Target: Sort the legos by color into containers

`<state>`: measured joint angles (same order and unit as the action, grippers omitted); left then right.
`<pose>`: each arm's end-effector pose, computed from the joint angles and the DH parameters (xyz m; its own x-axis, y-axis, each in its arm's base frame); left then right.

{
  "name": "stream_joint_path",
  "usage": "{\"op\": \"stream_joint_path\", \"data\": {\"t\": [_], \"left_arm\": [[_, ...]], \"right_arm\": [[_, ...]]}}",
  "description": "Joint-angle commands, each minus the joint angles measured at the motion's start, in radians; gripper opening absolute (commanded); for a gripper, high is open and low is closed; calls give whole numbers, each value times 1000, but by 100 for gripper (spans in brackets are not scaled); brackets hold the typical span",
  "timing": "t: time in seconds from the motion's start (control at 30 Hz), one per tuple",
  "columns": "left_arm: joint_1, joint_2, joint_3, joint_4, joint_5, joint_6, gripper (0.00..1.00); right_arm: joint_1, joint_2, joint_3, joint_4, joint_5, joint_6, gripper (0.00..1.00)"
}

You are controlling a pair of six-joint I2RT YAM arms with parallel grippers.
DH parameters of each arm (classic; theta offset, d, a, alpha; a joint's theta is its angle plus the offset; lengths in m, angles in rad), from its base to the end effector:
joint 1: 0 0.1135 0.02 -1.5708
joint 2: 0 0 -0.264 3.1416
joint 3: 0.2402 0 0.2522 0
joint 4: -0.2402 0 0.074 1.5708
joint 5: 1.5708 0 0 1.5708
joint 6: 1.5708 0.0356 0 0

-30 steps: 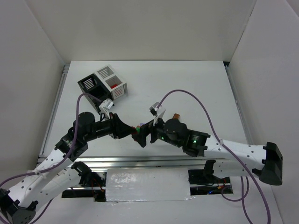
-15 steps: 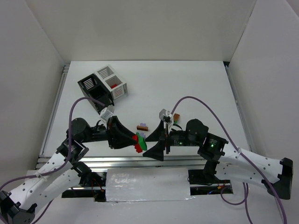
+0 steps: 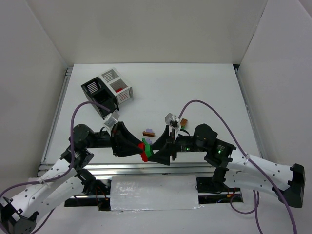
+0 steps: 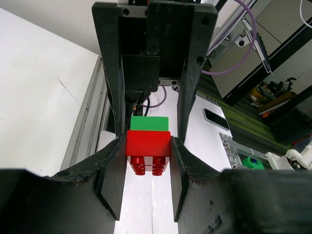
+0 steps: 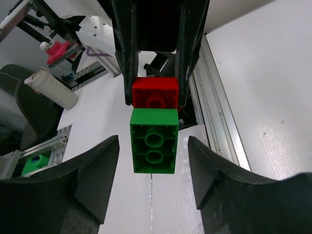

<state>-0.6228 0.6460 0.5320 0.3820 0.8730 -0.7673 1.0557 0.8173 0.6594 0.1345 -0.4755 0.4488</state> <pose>0.1082 -0.1113 0.3298 -0.5220 -0.1743 -0.8350 0.8511 -0.0418 -0.5234 0.0825 0.1789 0.3243 -0.4439 -0.0011 -0.8961 -0.8952 0.0446 0.4434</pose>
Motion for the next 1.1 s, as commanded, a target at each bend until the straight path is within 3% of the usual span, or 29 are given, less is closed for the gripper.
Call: {"op": "stream_joint_path", "data": {"t": [0.0,0.03,0.13,0.17,0.37,0.4,0.63,0.7,0.73,0.77,0.83,0.9,1.0,1.07], "left_arm": [[-6,3,2,54,23,2,0],[-8,3,0,57,21,0,0],[-6,6,-3,63,17,0,0],[-6,7,-1,60,15,2,0],[-8,9,29,-6,-31,46,0],[-8,6,40,-82,-63,63,0],[-5,26,190,-426,-446,183,0],[-5,56,258,-494,-709,143,0],[-3,117,293,-603,-827,123,0],[-2,165,337,-661,-1029,99,0],[0,321,495,-806,-1196,86,0],[1,417,630,-848,-1401,80,0],[14,558,735,-816,-1653,83,0],[55,653,793,-769,-1716,94,0]], "right_arm": [[-3,-24,-12,91,1,1,67],[-3,-21,-12,91,3,-1,67],[-2,-17,-14,89,8,-9,42],[-3,-17,-17,93,11,-12,0],[-19,-56,-72,106,132,-24,0],[-25,-84,-82,103,161,-22,0],[-155,-283,-165,-17,458,34,0],[-164,-308,-149,-77,631,79,0],[-168,-308,-142,-123,684,94,0],[-168,-299,-132,-127,728,106,0],[-168,-282,-116,-159,721,114,0],[-165,-259,-113,-156,687,116,0],[-164,-253,-127,-138,664,125,0],[-163,-247,-130,-138,650,126,0]]}}
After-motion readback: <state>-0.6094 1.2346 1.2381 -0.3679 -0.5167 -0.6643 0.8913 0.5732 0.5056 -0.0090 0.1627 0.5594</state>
